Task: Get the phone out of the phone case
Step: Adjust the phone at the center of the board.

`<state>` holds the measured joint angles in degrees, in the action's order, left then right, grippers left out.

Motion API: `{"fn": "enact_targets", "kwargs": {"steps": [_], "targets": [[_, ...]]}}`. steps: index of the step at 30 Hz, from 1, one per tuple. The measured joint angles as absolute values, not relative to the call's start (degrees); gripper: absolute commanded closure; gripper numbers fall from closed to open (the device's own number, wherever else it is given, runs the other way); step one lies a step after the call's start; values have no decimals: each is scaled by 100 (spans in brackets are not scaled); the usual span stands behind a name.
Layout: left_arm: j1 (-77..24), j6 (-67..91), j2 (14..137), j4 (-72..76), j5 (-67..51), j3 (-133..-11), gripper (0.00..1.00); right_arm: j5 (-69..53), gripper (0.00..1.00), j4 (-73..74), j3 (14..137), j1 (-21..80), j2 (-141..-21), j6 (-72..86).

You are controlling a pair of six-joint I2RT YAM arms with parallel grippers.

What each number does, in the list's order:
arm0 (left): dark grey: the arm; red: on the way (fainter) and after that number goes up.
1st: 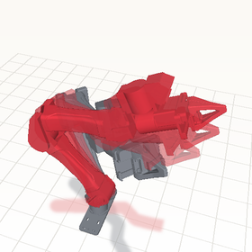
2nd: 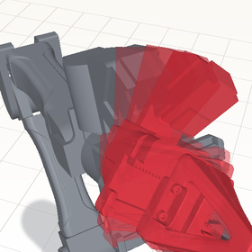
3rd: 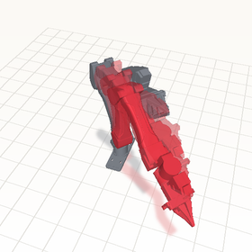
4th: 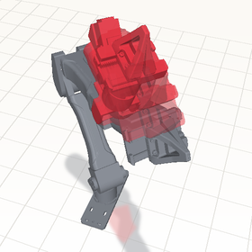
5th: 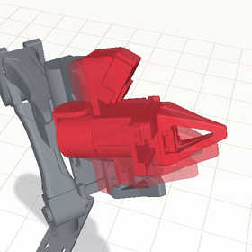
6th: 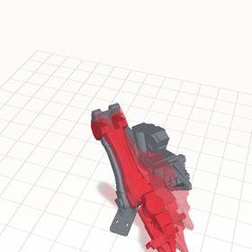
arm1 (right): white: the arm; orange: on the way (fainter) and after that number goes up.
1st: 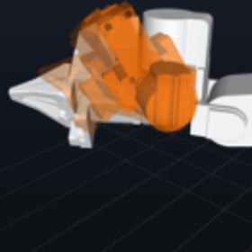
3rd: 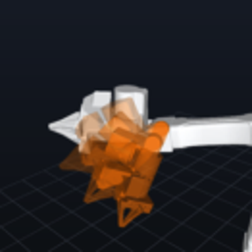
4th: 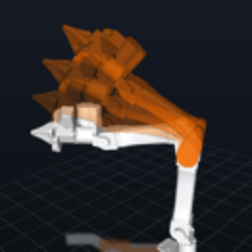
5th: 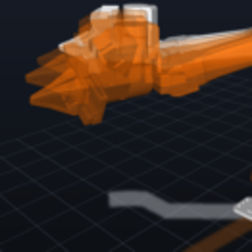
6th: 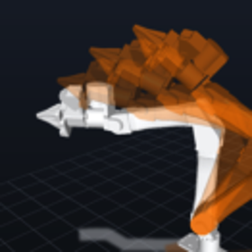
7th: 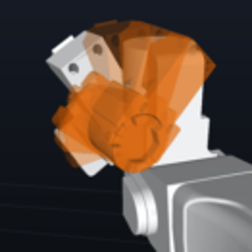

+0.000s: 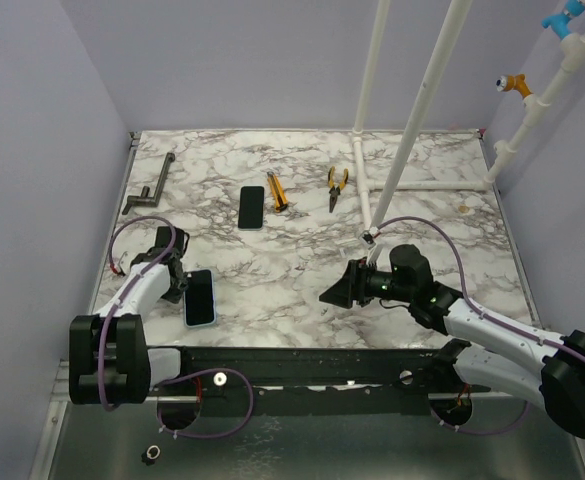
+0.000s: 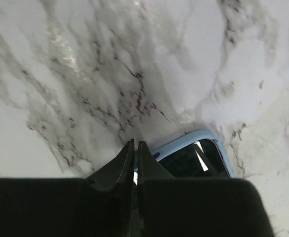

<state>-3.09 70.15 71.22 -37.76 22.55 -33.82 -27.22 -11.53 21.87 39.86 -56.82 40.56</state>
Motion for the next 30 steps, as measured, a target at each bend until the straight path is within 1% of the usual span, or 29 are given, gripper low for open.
{"fn": "enact_targets", "kwargs": {"steps": [8, 14, 17, 19, 22, 26, 28, 30], "targets": [[-2043, 7505, 7540, -3186, 2314, -3522, 98, -2569, 36, -843, 2187, 3988, -5358, 4093], [-3533, 7828, 8595, -2775, 2309, -4401, 100, -2375, 36, -593, 2112, 3997, -5028, 4180], [-4040, 7841, 9050, -2633, 2261, -4849, 99, -2228, 36, -368, 2043, 3997, -4790, 4219], [-4230, 7839, 9113, -2596, 2202, -4923, 96, -2145, 36, -226, 2036, 3997, -4674, 4239], [-4287, 7835, 8820, -2722, 2257, -4759, 87, -2056, 36, -71, 2036, 3997, -4617, 4241], [-4270, 7990, 7505, -3463, 2759, -4346, 73, -2047, 36, -130, 2038, 4007, -4899, 4235], [-4209, 8276, 6611, -4165, 3111, -4217, 66, -2062, 36, -296, 2058, 4040, -5275, 4217], [-4112, 8571, 6016, -4792, 3367, -4152, 59, -2069, 35, -449, 2130, 4101, -5725, 4193]]}}
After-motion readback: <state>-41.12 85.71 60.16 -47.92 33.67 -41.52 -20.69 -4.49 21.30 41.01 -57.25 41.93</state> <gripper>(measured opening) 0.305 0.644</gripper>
